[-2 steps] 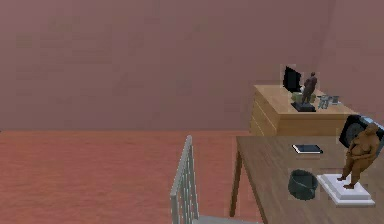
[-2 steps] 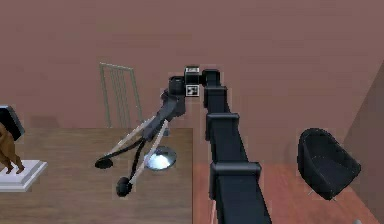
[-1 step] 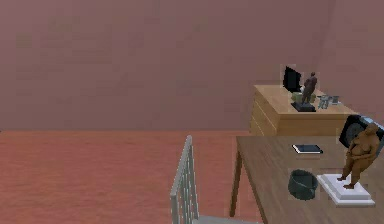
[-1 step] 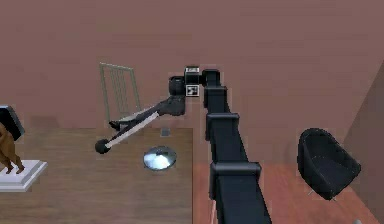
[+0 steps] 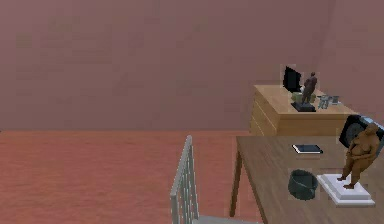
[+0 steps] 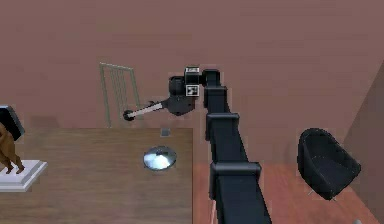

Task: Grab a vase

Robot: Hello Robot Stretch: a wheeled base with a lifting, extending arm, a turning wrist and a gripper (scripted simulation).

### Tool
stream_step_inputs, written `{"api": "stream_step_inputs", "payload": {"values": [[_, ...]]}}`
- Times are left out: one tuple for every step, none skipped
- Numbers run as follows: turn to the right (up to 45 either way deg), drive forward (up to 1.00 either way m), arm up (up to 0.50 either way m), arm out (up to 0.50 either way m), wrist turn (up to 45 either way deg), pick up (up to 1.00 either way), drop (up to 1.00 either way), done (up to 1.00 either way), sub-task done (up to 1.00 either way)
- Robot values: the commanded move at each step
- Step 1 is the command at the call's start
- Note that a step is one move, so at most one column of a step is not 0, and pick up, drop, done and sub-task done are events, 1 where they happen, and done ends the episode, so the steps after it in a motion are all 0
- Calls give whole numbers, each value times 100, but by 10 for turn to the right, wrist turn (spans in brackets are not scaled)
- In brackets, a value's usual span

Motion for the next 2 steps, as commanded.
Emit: {"api": "stream_step_inputs", "payload": {"values": [[0, 0, 0, 0, 180, 0, 0, 0, 0], [0, 0, -30, 0, 0, 0, 0, 0, 0]]}}
